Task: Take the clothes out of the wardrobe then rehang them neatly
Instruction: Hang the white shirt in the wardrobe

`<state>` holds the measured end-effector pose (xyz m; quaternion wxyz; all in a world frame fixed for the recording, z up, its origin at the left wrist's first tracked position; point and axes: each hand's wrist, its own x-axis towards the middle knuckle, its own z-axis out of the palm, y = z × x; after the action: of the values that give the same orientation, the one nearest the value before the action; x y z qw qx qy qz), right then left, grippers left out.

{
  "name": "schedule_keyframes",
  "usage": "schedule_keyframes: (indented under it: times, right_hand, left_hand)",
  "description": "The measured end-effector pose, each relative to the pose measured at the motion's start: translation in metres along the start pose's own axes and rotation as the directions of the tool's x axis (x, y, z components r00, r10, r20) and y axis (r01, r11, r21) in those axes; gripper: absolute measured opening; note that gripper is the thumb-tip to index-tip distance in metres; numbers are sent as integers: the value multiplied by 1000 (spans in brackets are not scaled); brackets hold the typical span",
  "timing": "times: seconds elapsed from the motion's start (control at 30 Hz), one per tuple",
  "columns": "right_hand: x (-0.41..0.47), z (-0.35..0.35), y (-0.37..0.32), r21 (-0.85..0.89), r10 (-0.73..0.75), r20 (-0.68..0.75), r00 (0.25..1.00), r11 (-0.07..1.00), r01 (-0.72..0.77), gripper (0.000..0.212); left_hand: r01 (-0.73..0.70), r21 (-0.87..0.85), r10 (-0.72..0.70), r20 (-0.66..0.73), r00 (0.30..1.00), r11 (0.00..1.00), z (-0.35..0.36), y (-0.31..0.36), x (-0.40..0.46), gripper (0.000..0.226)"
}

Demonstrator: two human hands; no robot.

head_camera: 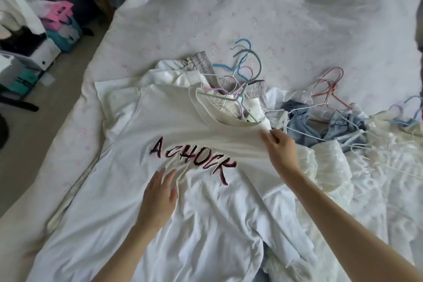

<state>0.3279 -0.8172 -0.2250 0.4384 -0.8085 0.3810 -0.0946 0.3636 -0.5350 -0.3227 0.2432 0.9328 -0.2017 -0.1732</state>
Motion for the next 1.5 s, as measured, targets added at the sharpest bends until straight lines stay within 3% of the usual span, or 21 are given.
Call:
schedule_keyframes:
  times: [0.1, 0.23, 0.37, 0.43, 0.5, 0.63, 0.77, 1.0, 1.13, 1.37, 1.5]
  right_hand:
    - [-28, -47, -1, 4, 28, -43, 999, 1000, -28, 36]
    - [-80, -126, 12, 98, 13, -102, 995, 995, -3, 32]
    - [-145, -216, 45, 91, 6, -216, 976, 996, 14, 33]
    - [-178, -258, 66, 115, 25, -289, 957, 993, 9, 34]
    - [-215, -300, 87, 149, 68, -369, 927, 989, -13, 33]
    - [-293, -378, 128, 171, 102, -527, 844, 985, -12, 24]
    - [-386, -453, 162, 124, 78, -695, 714, 992, 13, 10]
    - [-557, -533, 223, 96, 88, -872, 482, 995, -9, 14]
    - [-638, -554, 247, 114, 127, -961, 246, 991, -68, 34]
    - [-752, -564, 253, 155, 126, -981, -144, 964, -215, 17]
    - [-802, -558, 236, 172, 74, -948, -309, 937, -303, 15]
  left_hand:
    - [-173, -35, 163, -197, 967, 984, -29, 54, 9, 40]
    - [-359, 87, 367, -312, 876, 929, -59, 140, 19, 46]
    - [-537, 193, 570, -260, 779, 821, -65, 227, 0, 54]
    - [-627, 202, 658, -233, 716, 753, -58, 271, -19, 48]
    - [-723, 180, 743, -222, 631, 667, -48, 314, -45, 38]
    - [-844, 59, 836, -190, 515, 533, -23, 398, -109, 56]
    - [-933, -65, 902, -240, 359, 354, 9, 482, -190, 38]
    - [-973, -175, 946, -260, 194, 152, 82, 583, -345, 18]
    - [-983, -181, 953, -302, 36, -20, 108, 631, -425, 29]
    - [-891, -293, 907, -346, -240, -347, 148, 690, -540, 11]
    - [-800, -409, 883, -361, -300, -439, 155, 705, -601, 9]
